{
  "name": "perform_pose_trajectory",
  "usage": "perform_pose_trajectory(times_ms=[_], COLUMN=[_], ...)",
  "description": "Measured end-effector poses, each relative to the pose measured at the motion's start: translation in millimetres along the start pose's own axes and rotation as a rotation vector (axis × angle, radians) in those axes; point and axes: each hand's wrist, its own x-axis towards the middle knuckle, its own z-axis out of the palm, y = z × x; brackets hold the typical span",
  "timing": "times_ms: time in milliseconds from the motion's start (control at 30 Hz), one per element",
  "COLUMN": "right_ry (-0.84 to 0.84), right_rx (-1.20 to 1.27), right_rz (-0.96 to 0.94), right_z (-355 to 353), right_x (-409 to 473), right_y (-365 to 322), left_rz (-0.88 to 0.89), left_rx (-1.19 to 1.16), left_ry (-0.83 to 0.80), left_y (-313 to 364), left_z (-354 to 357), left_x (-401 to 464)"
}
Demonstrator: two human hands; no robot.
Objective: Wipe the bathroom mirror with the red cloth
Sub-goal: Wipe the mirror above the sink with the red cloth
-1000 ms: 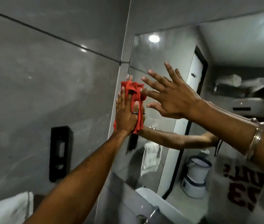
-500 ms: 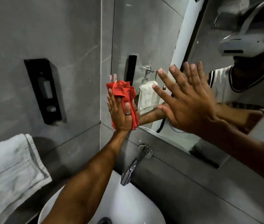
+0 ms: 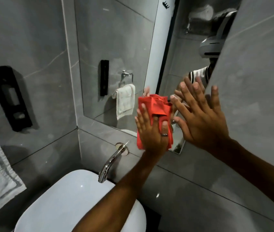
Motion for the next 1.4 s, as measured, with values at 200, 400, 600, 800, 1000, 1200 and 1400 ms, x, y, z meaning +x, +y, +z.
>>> perform_pose_trajectory(times_ms=[200,400,600,800,1000,1200,1400], right_ry=[-0.004,-0.015,0.019,0.089,0.131,0.084,0.096], right_rx=[-0.014,-0.047,-0.03,0.016,0.052,0.049,0.062], right_rz=[0.131,0.256,0.317,0.395,0.407,0.299,0.227], right_z=[-15,-27,-43,-82,-108,-96,-69], right_x=[-8,32,108,193,255,262,220], right_y=[40,99,156,205,227,191,156], left_rz=[-0.025,-0.042,0.197,0.256,0.277,0.208,-0.001], left_rx=[0.006,-0.025,-0.059,-0.01,-0.038,-0.031,0.0], left_ry=[-0.084,-0.118,-0.082,-0.031,0.03,0.078,0.089], left_y=[65,101,166,237,242,174,104], left_z=[17,17,7,-13,-24,-34,-38], left_x=[-27,7,160,312,383,408,368])
